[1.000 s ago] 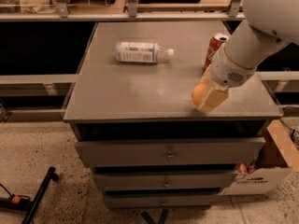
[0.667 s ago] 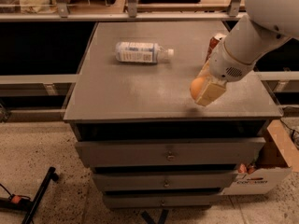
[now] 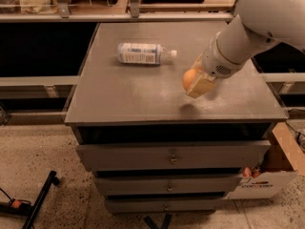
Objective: Move orange near blue plastic bottle
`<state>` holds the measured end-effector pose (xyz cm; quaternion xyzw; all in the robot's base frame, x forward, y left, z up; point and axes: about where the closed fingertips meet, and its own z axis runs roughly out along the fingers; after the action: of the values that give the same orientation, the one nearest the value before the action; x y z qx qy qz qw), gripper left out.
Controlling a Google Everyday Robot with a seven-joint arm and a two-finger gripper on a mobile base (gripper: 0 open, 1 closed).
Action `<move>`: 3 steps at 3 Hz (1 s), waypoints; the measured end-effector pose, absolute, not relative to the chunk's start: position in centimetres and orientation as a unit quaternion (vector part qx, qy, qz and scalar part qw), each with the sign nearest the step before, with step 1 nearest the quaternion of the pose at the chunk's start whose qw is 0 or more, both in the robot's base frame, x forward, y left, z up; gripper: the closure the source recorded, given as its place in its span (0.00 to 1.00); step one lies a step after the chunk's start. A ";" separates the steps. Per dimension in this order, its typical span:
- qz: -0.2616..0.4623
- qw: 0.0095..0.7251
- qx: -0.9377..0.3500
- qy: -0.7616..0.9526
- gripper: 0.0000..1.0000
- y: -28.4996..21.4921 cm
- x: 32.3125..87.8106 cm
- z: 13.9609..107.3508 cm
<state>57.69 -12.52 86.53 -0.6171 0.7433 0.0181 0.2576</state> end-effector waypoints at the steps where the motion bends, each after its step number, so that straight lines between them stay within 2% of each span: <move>1: 0.000 0.290 -0.620 0.729 1.00 -11.0 59.6 87.0; 2: -0.013 0.314 -0.619 0.720 1.00 -9.5 61.3 87.4; 3: -0.016 0.324 -0.620 0.715 0.82 -7.8 62.8 87.4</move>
Offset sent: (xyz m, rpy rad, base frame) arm 0.0569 0.0467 0.0124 0.0405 -0.1987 0.0119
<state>62.75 -7.76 87.38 -0.6197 0.7146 -0.0157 0.3243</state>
